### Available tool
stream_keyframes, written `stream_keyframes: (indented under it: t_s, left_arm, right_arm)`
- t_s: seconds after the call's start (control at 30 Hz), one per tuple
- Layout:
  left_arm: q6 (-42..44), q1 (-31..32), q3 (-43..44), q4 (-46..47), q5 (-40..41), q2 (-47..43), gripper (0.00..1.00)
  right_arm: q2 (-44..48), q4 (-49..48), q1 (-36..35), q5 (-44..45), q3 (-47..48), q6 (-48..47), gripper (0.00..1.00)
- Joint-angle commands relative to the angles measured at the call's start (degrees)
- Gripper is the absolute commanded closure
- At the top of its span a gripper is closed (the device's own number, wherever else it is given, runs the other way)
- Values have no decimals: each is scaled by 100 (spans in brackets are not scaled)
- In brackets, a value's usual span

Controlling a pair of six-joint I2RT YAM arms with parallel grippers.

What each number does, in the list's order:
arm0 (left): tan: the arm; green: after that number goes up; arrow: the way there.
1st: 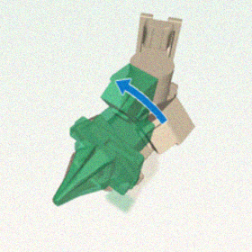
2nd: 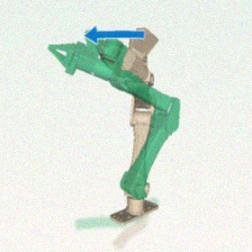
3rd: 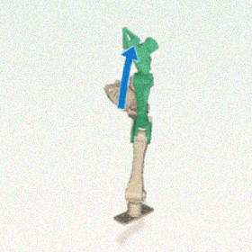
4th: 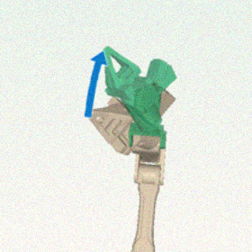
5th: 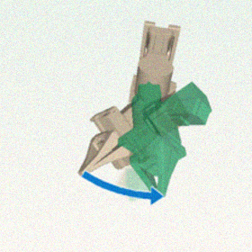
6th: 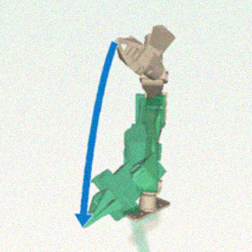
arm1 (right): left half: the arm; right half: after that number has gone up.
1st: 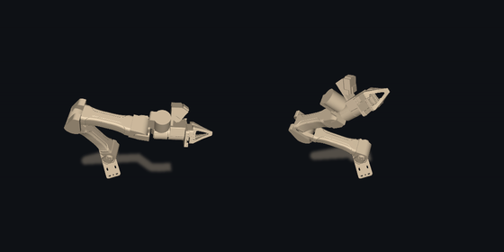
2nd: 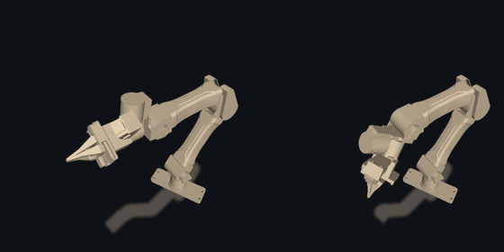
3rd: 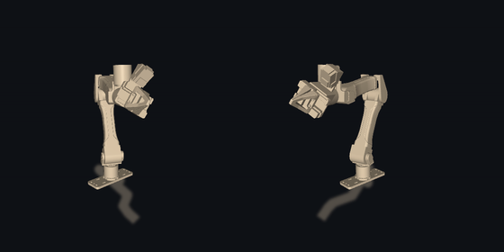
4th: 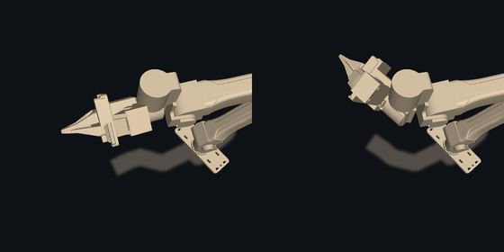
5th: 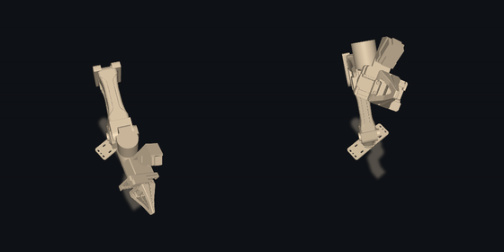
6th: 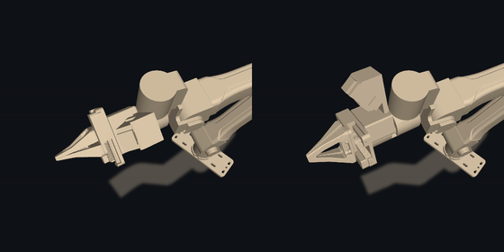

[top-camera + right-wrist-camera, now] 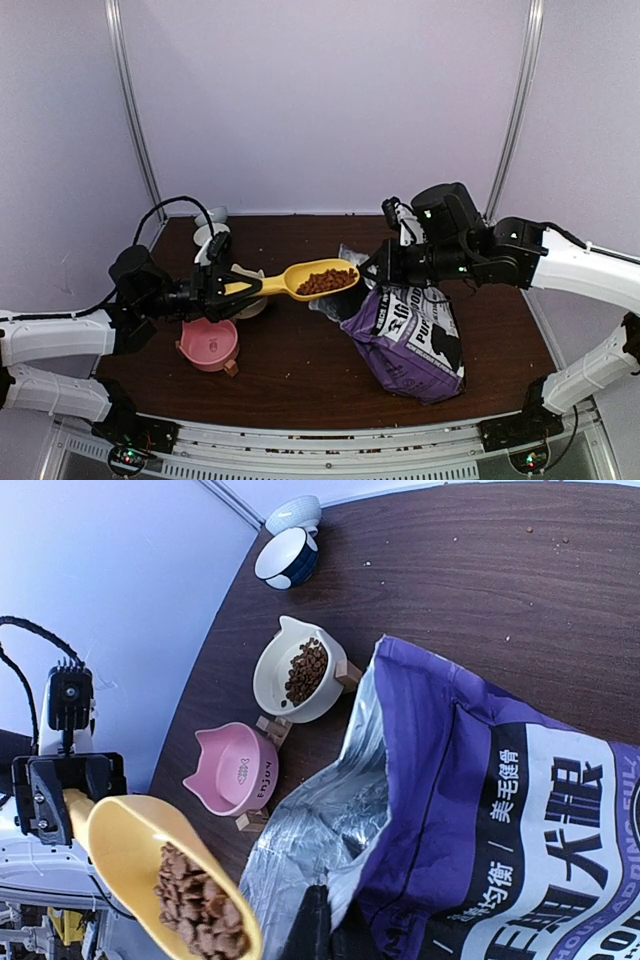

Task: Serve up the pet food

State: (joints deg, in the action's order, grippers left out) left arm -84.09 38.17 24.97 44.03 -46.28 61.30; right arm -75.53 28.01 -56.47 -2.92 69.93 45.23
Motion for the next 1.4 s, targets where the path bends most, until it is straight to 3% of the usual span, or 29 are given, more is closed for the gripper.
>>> stream_keyframes:
  t_s: [0.0, 0.2, 0.33, 0.63, 1.1, 1.37]
  left_arm:
    - [-410, -51, -18, 1492, -173, -48, 100]
    - [-867, -54, -140, 2286, -122, 141, 100]
    - [-882, -54, -121, 2223, -72, 120, 100]
    - [-12, -547, -137, 51, 340, -797, 100]
    - [430, -2671, -827, -2395, 261, -2311, 100]
    - [938, -3505, -1056, -3429, 237, -2547, 100]
  right_arm:
    - [248, -476, 56, 162, -4, -1, 100]
    - [282, -474, 51, 175, -30, 8, 100]
    - [297, -472, 52, 178, -58, 20, 100]
    - [328, -433, 62, 224, -77, 30, 100]
    - [275, -427, 96, 180, -63, 15, 100]
    - [281, -413, 113, 186, -63, 15, 100]
